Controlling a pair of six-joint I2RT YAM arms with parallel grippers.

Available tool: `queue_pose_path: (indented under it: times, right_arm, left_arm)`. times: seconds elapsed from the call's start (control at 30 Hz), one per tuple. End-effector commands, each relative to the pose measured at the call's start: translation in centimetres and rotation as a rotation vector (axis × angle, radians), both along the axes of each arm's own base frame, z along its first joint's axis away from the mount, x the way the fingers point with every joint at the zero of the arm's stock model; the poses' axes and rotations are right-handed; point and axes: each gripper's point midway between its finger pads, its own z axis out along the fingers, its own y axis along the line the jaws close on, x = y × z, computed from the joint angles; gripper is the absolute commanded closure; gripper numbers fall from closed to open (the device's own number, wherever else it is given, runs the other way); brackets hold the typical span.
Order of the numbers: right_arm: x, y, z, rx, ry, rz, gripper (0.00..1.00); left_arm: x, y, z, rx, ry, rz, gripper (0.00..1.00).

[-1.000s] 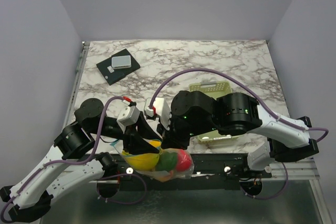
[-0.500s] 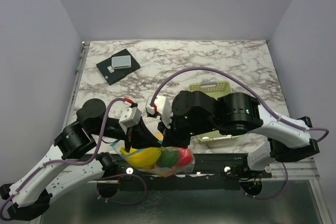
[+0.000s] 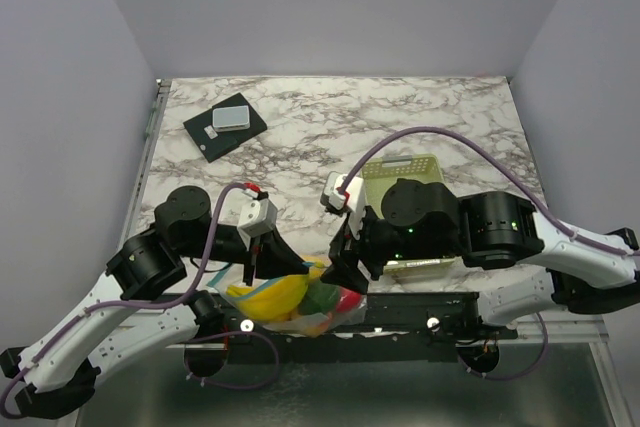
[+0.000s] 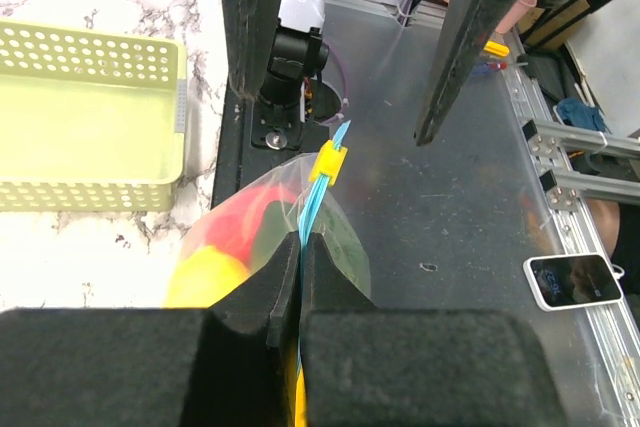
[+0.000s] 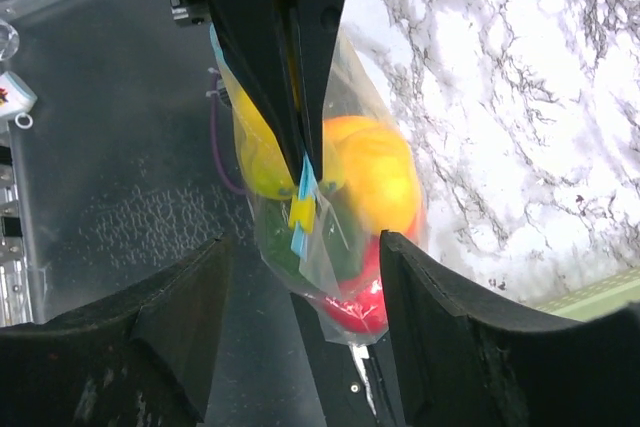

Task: Place the food in the zip-top bag and seal the zipper
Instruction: Zip the zipper food storage bag at the center of the board.

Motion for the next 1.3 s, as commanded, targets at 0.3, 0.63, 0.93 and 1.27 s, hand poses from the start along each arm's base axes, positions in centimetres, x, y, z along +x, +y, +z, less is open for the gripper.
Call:
queue_pose_path:
  times: [0.3, 0.63, 0.93, 1.27]
  right_arm:
    - [-0.1, 1.1, 0.5, 0.205, -0.016, 0.003, 0.36]
    - [-0.3, 1.8, 0.2, 0.221, -0.030, 0.034, 0.56]
    - [-0.9, 1.9, 0.0, 0.232, -0.012, 0.060, 0.63]
    - [-1.2, 2.1, 0.2, 0.267, -0.007, 0.072, 0.69]
  left_arm:
    - [-0.3, 0.5, 4.1, -0.091, -0.049, 0.022, 1.00]
    - [-0.6, 0.7, 5.0, -0.109, -0.054, 0.017, 1.00]
    - [-0.9, 1.1, 5.5, -0.125, -0.062, 0.020, 1.00]
    - [-1.2, 1.3, 5.9, -0.137, -0.065, 0.015, 1.00]
